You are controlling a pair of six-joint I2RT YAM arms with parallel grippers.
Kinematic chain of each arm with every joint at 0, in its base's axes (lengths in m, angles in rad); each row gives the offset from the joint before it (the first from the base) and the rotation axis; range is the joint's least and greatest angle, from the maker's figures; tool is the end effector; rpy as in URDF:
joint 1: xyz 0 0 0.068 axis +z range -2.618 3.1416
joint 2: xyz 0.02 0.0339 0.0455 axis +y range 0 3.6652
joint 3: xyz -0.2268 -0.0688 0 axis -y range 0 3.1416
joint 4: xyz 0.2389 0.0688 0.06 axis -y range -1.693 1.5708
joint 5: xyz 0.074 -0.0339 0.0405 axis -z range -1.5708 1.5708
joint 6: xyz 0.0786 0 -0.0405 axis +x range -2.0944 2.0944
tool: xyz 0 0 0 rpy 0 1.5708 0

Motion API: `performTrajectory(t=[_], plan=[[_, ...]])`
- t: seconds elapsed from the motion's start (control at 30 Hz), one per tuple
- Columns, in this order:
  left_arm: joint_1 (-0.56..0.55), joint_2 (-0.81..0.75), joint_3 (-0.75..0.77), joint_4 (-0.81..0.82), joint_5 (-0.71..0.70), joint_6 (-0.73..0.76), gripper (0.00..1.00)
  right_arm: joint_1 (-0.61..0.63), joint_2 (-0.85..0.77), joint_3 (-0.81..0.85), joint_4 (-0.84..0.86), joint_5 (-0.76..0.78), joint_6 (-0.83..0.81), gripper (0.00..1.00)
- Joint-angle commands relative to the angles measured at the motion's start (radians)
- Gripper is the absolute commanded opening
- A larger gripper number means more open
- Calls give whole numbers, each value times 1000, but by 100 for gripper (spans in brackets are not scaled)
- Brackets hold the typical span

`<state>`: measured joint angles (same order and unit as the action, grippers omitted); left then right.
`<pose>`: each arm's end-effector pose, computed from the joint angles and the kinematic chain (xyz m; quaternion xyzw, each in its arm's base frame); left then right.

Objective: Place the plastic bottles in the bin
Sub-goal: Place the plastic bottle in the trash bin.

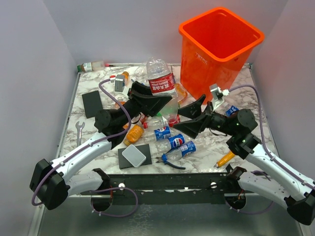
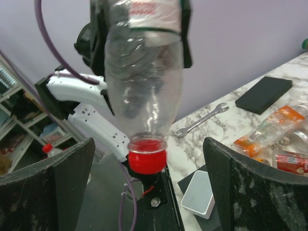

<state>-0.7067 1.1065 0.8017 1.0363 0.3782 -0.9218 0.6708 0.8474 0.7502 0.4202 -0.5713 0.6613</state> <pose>0.1894 -0.1998 0.4001 0.1277 0.4163 -0.7048 0.5600 0.1665 0.1864 0.3645 -0.2314 0.5594 0.6106 0.5106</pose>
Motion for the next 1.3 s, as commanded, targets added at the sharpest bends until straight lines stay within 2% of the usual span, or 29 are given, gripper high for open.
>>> performTrajectory(t=[0.0,0.07,0.4,0.53,0.67,0.7,0.73,0.87,1.1,1.27], plan=[[4,16,0,40,-42,-15,52,71,26,44,-81,23,-91,96],[5,25,6,41,-42,-26,52,81,37,45,-90,56,-90,94],[0,19,-23,40,-42,-23,52,100,97,45,1,139,-53,61],[1,10,-33,39,-39,-16,55,105,105,41,16,135,-53,41],[0,-1,-53,32,-46,-6,83,105,92,49,-20,121,-79,13],[0,-10,-60,28,-55,0,87,105,84,53,-45,124,-91,5],[0,-17,-70,23,-64,8,90,105,72,57,-71,132,-103,1],[1,-38,-88,-1,-83,26,95,105,26,58,-146,157,-140,1],[2,-20,-62,-7,-54,21,91,105,3,60,-243,136,-183,1],[1,-64,-73,-60,-96,74,98,105,-78,87,-317,314,-233,1]])
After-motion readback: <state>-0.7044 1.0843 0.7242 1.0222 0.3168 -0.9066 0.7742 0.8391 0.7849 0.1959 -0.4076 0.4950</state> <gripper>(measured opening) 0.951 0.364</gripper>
